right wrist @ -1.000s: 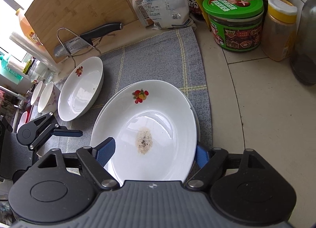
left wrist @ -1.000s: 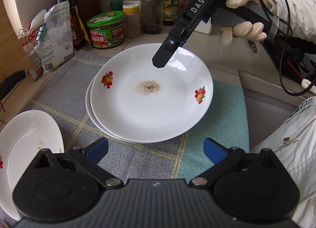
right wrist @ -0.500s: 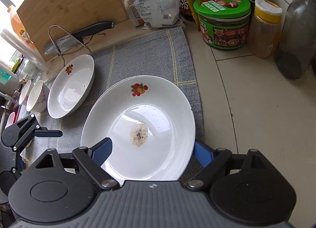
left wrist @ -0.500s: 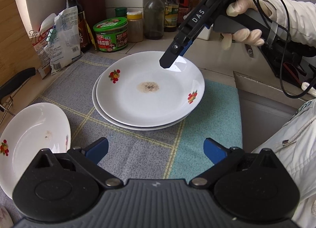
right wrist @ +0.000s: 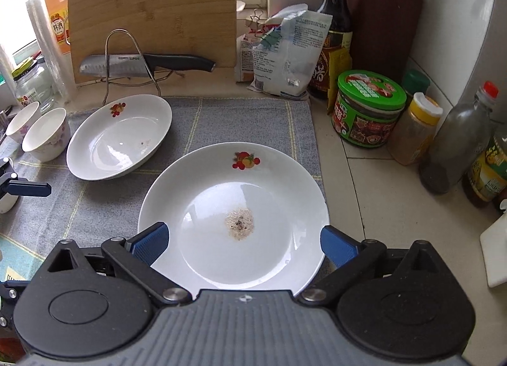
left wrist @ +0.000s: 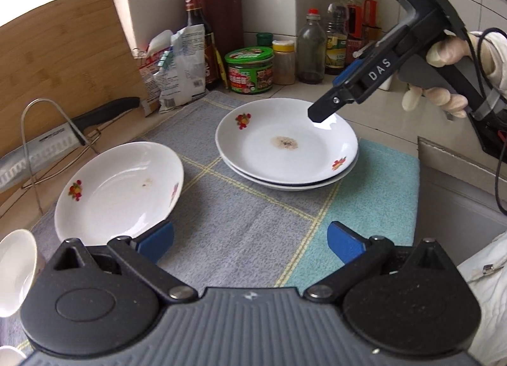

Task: Organize plates and bowls
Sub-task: 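Move the left tool to the shallow fruit-decal plate on the towel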

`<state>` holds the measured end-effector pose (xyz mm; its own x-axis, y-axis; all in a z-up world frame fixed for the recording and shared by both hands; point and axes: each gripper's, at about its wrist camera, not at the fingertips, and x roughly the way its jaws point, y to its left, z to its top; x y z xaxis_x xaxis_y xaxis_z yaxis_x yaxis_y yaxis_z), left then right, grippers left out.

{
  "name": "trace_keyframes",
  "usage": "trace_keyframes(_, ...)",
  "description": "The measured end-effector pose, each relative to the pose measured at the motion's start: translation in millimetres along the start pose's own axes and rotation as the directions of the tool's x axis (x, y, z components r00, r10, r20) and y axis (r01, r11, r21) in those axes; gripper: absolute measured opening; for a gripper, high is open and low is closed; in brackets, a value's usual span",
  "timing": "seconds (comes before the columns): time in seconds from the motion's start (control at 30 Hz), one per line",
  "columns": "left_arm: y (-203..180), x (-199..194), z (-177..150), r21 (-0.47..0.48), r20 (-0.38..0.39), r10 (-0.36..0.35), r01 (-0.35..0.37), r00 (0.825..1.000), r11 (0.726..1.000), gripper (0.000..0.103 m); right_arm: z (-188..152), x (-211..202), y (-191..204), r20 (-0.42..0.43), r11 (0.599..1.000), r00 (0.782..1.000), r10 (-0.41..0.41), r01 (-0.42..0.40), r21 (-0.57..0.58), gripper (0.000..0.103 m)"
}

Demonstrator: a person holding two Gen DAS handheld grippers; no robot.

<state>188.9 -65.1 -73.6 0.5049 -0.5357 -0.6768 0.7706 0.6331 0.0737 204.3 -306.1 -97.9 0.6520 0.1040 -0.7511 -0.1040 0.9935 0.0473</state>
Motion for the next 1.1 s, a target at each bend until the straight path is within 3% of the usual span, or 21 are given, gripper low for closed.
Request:
trace_keyframes(0.2, 15, -35, -28, -0.158, 0.004, 0.145, -0.142, 0.989, 0.977, 0.102, -7, -13, 49, 0.096, 0.999, 0.995, -0.027, 0.031, -0.045, 0.103)
trace_keyframes(0.37, 25, -73, -54, -0.247, -0.010, 0.254, -0.249, 0.967, 0.937, 0.102, -17, -14, 100, 0.107, 0.995, 0.994, 0.000, 0.011, -0.099, 0.103)
trace_keyframes(0.5, 35, -97, -72, -0.312, -0.010, 0.303, -0.291, 0.953, 0.905, 0.102, -25, -10, 138, 0.101, 0.988, 0.994, 0.044, -0.028, -0.155, 0.103)
trace_keyframes(0.8, 51, -114, -92, -0.395, -0.031, 0.348, -0.331, 0.937, 0.857, 0.102, -25, 24, 194, 0.049, 0.964, 0.991, 0.126, -0.111, -0.241, 0.103)
trace_keyframes(1.1, 67, -89, -67, -0.432, -0.089, 0.362, -0.363, 0.928, 0.826, 0.102, -12, 82, 195, 0.027, 0.951, 0.992, 0.126, -0.113, -0.288, 0.103)
